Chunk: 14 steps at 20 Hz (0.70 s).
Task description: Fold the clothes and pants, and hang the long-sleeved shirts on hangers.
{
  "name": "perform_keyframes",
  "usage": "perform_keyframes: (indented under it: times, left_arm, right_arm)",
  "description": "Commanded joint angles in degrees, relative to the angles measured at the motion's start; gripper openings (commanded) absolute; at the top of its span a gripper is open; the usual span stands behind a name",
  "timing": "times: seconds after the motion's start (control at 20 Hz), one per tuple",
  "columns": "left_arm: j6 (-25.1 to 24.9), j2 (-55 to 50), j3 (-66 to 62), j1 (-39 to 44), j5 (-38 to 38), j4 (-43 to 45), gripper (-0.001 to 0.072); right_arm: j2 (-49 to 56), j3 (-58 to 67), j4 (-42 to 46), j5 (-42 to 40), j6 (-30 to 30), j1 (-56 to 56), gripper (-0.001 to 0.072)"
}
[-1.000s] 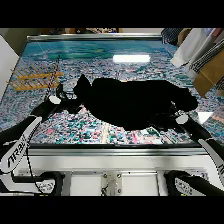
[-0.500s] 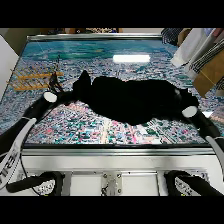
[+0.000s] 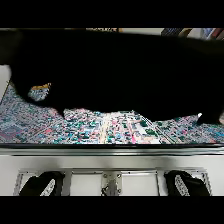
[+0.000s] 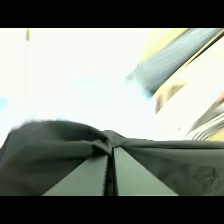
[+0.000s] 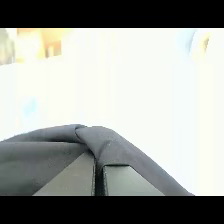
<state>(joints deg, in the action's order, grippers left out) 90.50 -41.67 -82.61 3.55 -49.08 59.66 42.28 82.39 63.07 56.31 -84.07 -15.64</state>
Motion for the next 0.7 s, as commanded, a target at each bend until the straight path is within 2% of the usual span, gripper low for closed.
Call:
perform_keyframes:
  times: [0.0, 0.1, 0.25, 0.45, 0.5, 0.55, 0.6, 0.65]
  left_arm:
    - [0.0, 6.5, -6.8, 3.4, -1.3, 0.8, 0.0013]
    - [0.0, 6.8, -8.1, 5.1, -1.3, 0.8, 0.0013]
    - [0.5, 3.7, -8.0, 5.6, -5.2, 0.8, 0.0013]
    - [0.6, -6.8, -6.4, 5.6, -18.9, 0.8, 0.0013]
    - [0.6, -9.5, -4.3, 5.6, -21.1, 0.8, 0.0013]
    - [0.5, -12.2, -1.4, 5.6, -22.8, 0.8, 0.0013]
    - [0.6, -14.6, 1.6, 5.6, -23.9, 0.7, 0.0015]
    - [0.5, -16.9, 5.3, 5.6, -24.0, 0.7, 0.0255]
  right_arm:
    - [-5.0, 4.5, 0.8, -4.5, -5.4, -1.3, 0.0013]
    - [-5.2, 4.4, 0.8, -3.9, -8.9, -1.3, 0.0012]
    - [-2.6, 4.3, 0.7, 2.8, -12.3, -1.2, 0.0013]
    - [8.0, 4.3, 0.9, 14.4, -11.2, 0.2, 0.0014]
    - [11.3, 4.3, 1.0, 15.2, -9.6, 0.8, 0.0014]
    - [15.2, 4.3, 1.0, 14.8, -7.3, 1.1, 0.0047]
    - [19.1, 4.3, 0.9, 14.3, -5.7, 1.2, 0.0272]
    - [22.6, 4.3, 0.4, 13.5, -4.8, 1.2, 0.0551]
